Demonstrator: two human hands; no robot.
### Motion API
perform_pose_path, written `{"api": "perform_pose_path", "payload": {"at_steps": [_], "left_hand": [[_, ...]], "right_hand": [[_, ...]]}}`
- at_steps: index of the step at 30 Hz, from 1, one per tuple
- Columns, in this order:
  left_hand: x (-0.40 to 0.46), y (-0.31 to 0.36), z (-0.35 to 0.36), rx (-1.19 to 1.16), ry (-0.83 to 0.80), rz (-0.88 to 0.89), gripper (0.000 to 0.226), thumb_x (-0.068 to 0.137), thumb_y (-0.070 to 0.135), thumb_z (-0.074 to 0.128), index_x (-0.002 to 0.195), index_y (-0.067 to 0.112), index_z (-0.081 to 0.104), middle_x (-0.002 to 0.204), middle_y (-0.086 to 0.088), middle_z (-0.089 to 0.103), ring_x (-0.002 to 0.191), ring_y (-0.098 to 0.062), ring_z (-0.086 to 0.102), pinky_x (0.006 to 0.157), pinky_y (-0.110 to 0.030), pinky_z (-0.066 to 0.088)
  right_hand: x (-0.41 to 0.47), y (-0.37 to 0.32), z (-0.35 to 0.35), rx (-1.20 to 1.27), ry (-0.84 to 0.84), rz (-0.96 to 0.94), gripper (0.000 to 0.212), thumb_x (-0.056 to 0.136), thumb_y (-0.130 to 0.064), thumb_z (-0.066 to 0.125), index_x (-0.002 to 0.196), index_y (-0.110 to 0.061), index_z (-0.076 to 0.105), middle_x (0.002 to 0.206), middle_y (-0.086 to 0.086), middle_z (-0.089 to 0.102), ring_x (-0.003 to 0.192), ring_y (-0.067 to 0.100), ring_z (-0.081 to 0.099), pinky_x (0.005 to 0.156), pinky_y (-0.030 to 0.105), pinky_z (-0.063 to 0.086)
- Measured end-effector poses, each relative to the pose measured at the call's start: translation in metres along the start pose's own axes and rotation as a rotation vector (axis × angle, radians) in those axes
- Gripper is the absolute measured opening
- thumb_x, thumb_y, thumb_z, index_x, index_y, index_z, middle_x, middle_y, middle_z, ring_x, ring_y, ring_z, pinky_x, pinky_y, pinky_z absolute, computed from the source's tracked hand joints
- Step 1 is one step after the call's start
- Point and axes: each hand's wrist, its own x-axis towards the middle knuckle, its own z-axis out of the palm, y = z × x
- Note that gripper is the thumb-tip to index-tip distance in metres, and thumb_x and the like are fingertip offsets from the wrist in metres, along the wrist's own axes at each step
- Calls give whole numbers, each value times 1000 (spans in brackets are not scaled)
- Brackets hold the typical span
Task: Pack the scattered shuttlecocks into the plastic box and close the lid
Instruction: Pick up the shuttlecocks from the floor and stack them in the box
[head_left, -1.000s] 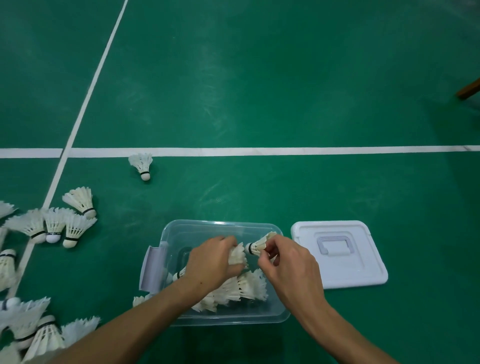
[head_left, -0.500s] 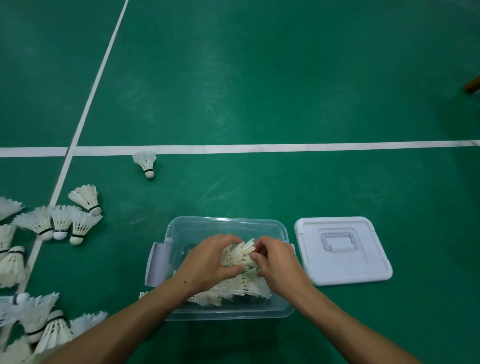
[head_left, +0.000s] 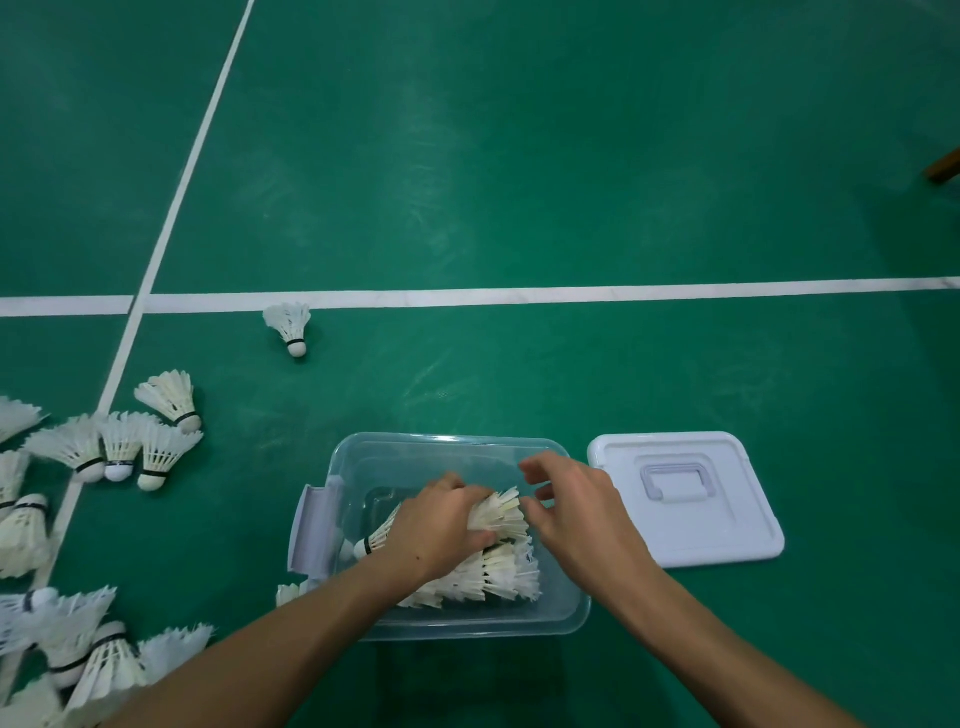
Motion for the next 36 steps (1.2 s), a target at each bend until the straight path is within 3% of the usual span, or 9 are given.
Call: {"api": "perform_pose_path", "payload": {"at_steps": [6, 10, 14, 20, 24, 27, 33, 36], "left_hand": [[-10, 3, -14, -13, 65, 55, 80, 86, 64, 72, 154, 35, 42, 143, 4, 58, 127, -17, 57, 102, -39, 51], [-44, 2, -65, -272, 269, 88, 68, 84, 67, 69, 143, 39, 53, 130, 19, 62, 115, 1, 58, 98, -33, 55], [-79, -18, -127, -546, 379, 133, 73, 82, 47, 86, 145, 41, 51, 130, 21, 62, 117, -4, 62, 95, -28, 55], [-142, -69, -178, -485, 523, 96, 84, 80, 45, 87, 151, 41, 43, 135, 22, 60, 121, -7, 62, 98, -31, 56], [-187, -124, -189, -479, 623, -21, 79, 79, 39, 88, 148, 41, 48, 132, 18, 64, 118, -10, 65, 97, -34, 57], [-212, -165, -193, -452, 665, -125, 82, 75, 48, 86, 148, 42, 48, 130, 21, 63, 116, -4, 64, 97, -29, 57], [-222, -238, -198, -371, 646, -275, 87, 70, 61, 84, 147, 42, 48, 128, 20, 61, 114, -2, 62, 96, -35, 57], [-205, -270, -200, -253, 616, -319, 84, 74, 57, 84, 147, 35, 49, 131, 15, 60, 114, -3, 60, 99, -38, 57]], "right_hand": [[6, 8, 1, 99, -7, 23, 37, 91, -25, 77, 127, -22, 67, 109, -13, 71, 91, 3, 68, 86, 25, 58], [10, 0, -5, 180, 4, -32, 36, 87, -27, 82, 121, -24, 68, 100, -16, 72, 89, 1, 70, 82, 29, 62], [21, -33, -12, 234, -34, -140, 39, 84, -27, 84, 119, -28, 67, 100, -17, 73, 90, 2, 71, 80, 32, 63], [41, -118, -10, 263, -128, -334, 51, 83, -36, 86, 127, -30, 61, 104, -16, 72, 95, 2, 70, 83, 32, 63], [49, -175, 9, 220, -217, -453, 55, 86, -41, 84, 131, -31, 56, 109, -16, 69, 100, 2, 67, 87, 32, 62], [55, -211, 33, 161, -266, -537, 56, 86, -44, 83, 132, -29, 54, 112, -14, 69, 100, 4, 67, 89, 35, 61], [78, -262, 101, 163, -286, -594, 50, 87, -41, 82, 127, -28, 55, 110, -9, 72, 97, 9, 69, 90, 38, 60], [101, -274, 139, 136, -268, -586, 46, 86, -41, 81, 123, -28, 56, 106, -10, 72, 93, 12, 69, 87, 42, 60]]}}
